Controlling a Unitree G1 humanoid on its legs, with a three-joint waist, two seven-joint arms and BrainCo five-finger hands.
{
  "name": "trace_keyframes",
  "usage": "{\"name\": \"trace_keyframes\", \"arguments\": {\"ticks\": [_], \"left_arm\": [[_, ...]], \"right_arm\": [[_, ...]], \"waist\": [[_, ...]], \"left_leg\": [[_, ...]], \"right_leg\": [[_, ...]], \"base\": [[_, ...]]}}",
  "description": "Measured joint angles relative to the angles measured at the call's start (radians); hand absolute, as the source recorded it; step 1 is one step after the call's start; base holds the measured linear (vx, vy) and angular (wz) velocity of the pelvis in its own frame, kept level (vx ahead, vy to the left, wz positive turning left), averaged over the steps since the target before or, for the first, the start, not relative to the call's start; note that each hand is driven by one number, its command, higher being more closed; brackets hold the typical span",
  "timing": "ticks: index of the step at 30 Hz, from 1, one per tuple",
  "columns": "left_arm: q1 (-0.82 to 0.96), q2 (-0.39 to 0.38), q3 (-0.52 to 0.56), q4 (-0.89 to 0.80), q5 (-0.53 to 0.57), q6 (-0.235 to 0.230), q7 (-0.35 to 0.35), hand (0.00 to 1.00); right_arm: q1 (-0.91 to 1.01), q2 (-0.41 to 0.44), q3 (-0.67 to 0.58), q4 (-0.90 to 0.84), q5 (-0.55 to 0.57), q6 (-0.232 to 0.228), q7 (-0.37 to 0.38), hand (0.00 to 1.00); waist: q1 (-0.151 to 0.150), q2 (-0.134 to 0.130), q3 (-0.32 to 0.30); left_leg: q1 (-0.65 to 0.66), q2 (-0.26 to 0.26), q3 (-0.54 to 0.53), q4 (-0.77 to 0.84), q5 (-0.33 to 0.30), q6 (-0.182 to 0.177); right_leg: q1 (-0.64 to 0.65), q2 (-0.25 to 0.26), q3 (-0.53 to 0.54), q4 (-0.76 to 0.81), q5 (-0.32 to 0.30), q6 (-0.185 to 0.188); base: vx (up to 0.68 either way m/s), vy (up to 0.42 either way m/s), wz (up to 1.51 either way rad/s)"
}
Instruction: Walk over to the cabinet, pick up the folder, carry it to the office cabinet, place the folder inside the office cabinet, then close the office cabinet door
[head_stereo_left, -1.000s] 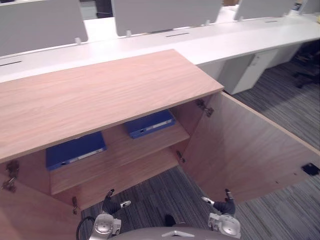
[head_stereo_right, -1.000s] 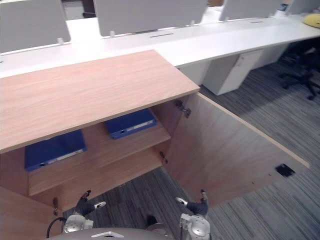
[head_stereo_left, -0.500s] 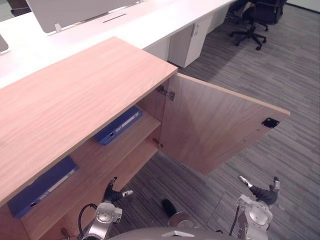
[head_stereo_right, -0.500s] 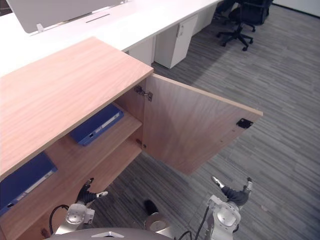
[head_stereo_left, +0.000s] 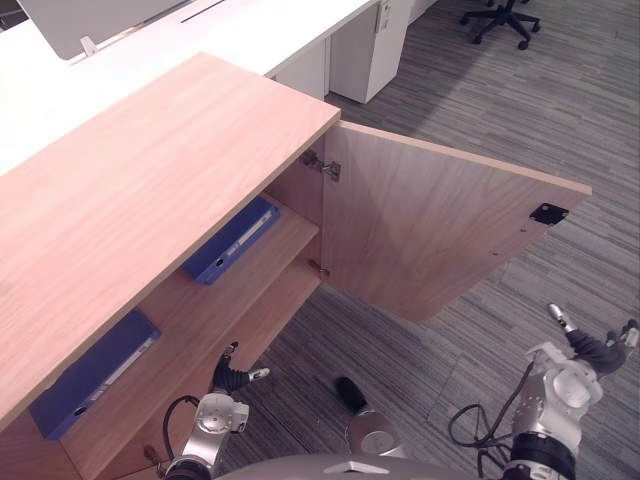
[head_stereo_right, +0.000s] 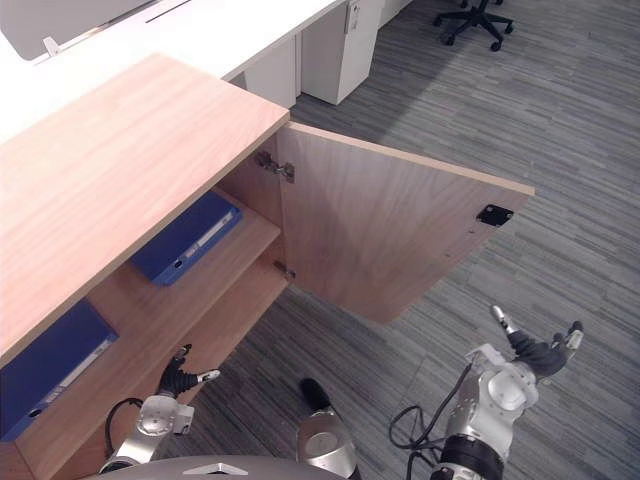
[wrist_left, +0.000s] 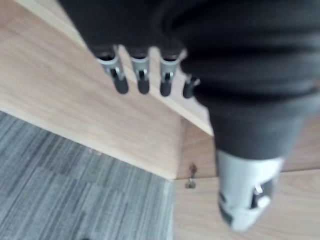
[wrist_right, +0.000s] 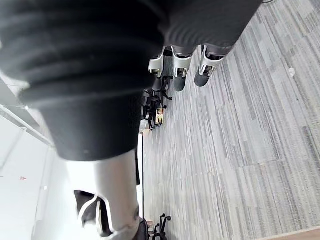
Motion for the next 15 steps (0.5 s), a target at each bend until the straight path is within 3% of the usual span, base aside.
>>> {"name": "trace_keyframes", "arguments": {"ticks": [2,9,15], "left_arm": [[0.009,0.002,-0.01,0.0,0.0,-0.006,-0.009,0.0],[0.051,0.011,-0.028,0.004,0.0,-0.013,-0.013,0.0],[0.077,0.018,-0.03,0.022,0.0,-0.016,-0.013,0.0]], "right_arm": [[-0.006,-0.065,0.001,0.003,0.019,0.0,0.024,0.0],[-0.047,-0.193,0.042,0.084,0.036,0.001,0.061,0.0],[-0.144,-0.315,0.168,0.156,0.035,0.001,0.106,0.0]], "waist": [[-0.003,0.012,0.006],[0.004,0.017,0.009],[0.006,0.028,0.002]], "left_leg": [[0.0,-0.006,-0.024,0.0,0.0,0.0],[-0.003,-0.007,-0.056,0.0,0.0,0.0],[-0.023,-0.006,-0.082,0.001,-0.002,0.002]], "right_leg": [[0.007,-0.012,-0.022,0.0,-0.011,0.013],[0.017,-0.023,-0.061,-0.003,-0.033,0.0],[0.016,-0.03,-0.111,-0.008,-0.027,0.001]], "base": [[-0.03,-0.095,0.19],[-0.02,-0.082,0.15],[0.02,-0.065,0.11]]}}
